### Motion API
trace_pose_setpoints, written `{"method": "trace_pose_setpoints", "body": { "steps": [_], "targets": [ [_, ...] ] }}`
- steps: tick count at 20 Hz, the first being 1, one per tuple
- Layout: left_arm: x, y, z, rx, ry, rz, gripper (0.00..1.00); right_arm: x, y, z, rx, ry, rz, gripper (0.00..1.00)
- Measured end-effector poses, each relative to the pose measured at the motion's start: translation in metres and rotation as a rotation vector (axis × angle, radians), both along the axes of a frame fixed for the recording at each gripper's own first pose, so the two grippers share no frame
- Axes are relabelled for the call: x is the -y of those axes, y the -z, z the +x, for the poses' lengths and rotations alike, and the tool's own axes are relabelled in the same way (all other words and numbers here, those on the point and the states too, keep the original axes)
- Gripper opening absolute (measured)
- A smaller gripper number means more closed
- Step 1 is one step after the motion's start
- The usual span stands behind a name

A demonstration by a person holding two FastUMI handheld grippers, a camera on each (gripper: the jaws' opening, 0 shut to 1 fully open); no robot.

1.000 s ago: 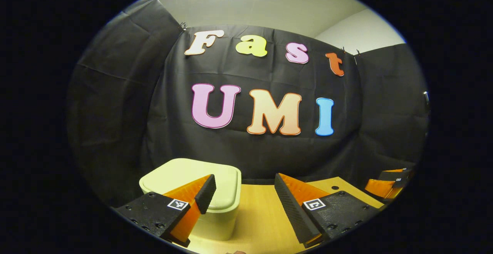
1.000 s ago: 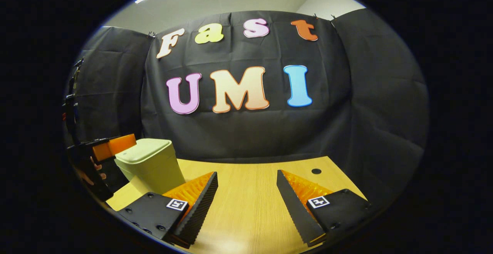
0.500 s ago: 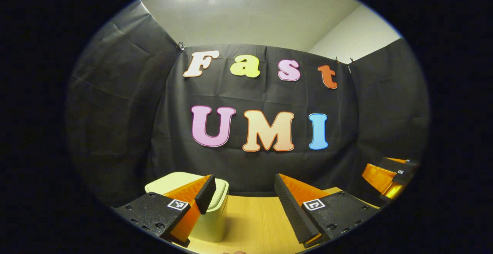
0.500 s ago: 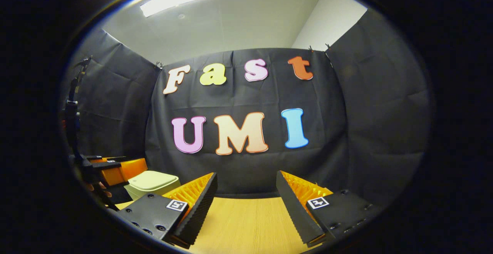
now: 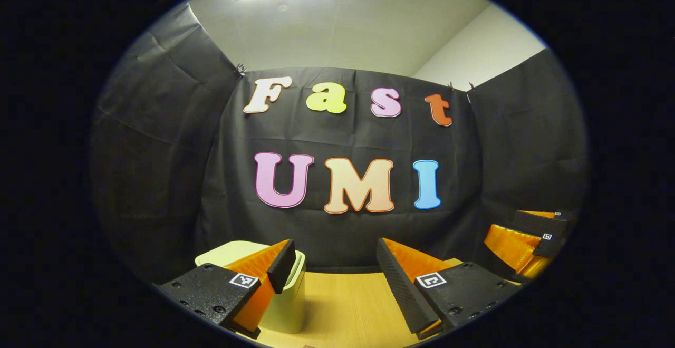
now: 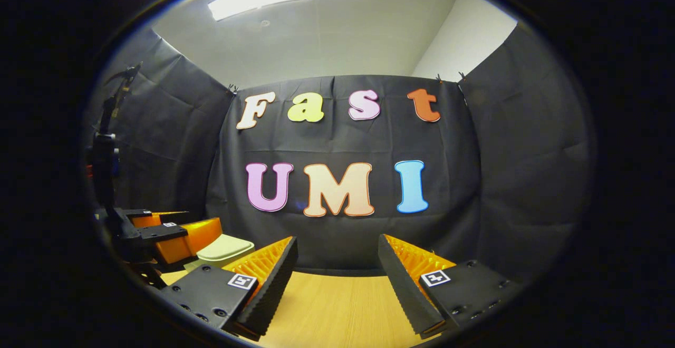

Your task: Press the lid of the desktop garbage bin to open it, pick up the crumpled paper on the desktop and throw it into the bin, then pick up the pop can on the desktop and drop it into the bin, and finally close the garbage bin lid.

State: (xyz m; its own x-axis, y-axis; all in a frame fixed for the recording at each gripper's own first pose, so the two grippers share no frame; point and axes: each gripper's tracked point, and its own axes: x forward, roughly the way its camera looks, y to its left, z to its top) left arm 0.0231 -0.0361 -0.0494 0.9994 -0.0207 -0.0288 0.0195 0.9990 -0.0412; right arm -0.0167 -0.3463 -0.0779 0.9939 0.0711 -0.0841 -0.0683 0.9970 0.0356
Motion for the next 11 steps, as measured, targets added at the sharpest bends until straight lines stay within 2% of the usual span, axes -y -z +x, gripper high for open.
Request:
{"method": "trace_pose_setpoints", "body": {
  "steps": [4,11],
  "targets": [
    [0.004,-0.015,0.002,0.056,0.031,-0.005,0.92,0.01,-0.002,0.001,0.0,0.036,-0.009,0.96],
    [-0.001,-0.011,0.0,0.041,0.021,-0.027,0.93,0.023,-0.011,-0.007,0.02,0.074,0.007,0.96]
  ]
}}
